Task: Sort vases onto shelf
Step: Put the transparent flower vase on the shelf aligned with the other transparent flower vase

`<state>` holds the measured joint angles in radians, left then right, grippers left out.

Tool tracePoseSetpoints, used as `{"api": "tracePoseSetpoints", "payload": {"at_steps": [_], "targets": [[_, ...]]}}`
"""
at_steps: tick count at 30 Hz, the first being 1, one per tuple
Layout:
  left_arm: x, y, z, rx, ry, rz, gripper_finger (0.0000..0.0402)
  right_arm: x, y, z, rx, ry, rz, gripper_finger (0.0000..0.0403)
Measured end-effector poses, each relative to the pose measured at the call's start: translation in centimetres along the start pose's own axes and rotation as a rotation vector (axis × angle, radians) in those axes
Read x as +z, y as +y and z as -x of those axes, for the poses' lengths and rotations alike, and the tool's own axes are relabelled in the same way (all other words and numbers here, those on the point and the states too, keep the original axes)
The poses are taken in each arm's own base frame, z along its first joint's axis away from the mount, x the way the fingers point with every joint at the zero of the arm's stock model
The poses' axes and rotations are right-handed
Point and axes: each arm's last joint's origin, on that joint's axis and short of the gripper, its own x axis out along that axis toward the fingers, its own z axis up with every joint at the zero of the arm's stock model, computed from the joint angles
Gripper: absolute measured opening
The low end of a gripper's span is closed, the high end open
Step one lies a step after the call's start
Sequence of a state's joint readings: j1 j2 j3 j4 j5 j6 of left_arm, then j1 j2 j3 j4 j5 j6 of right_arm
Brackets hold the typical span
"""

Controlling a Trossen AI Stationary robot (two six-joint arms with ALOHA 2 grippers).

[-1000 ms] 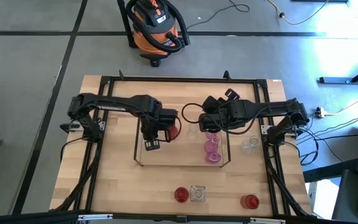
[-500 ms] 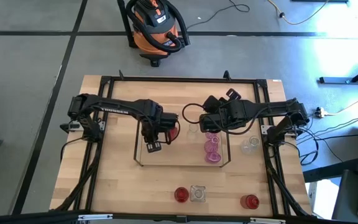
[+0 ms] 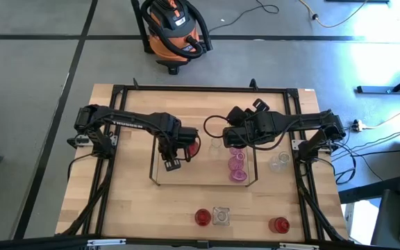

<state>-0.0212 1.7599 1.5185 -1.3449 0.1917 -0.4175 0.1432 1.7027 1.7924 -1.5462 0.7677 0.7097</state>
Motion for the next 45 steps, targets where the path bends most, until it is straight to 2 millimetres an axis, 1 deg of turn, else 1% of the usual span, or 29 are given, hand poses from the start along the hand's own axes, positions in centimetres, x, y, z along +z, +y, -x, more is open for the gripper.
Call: {"api": "tracePoseSetpoints", "payload": {"at_steps": [6,15,23,29,37,42,45], "targets": [[0.0,0.0,0.0,-0.002,0.002,0.006,0.0040,0.0,0.0,0.0,0.001,0.000,0.000,0.0074],[0.0,0.0,-0.1,0.010,-0.001,0.018,0.0031,0.0,0.0,0.0,0.002,-0.001,-0.019,0.0074],[0.0,0.1,-0.1,0.034,-0.006,0.019,0.0053,0.0,0.0,0.0,0.002,-0.001,-0.021,0.0074],[0.0,0.2,-0.1,0.043,-0.004,0.020,0.0058,0.0,0.0,0.0,0.003,-0.001,-0.021,0.0074],[-0.7,0.4,0.4,0.058,0.006,0.037,0.0055,0.0,0.0,0.0,0.003,-0.001,-0.022,0.0074],[-1.6,0.6,1.6,0.046,-0.021,0.058,0.0057,0.0,0.0,0.0,0.003,-0.002,-0.022,0.0074],[-1.7,0.5,2.2,0.027,-0.062,0.065,0.0057,0.1,0.1,0.0,0.006,-0.005,-0.026,0.0074]]}}
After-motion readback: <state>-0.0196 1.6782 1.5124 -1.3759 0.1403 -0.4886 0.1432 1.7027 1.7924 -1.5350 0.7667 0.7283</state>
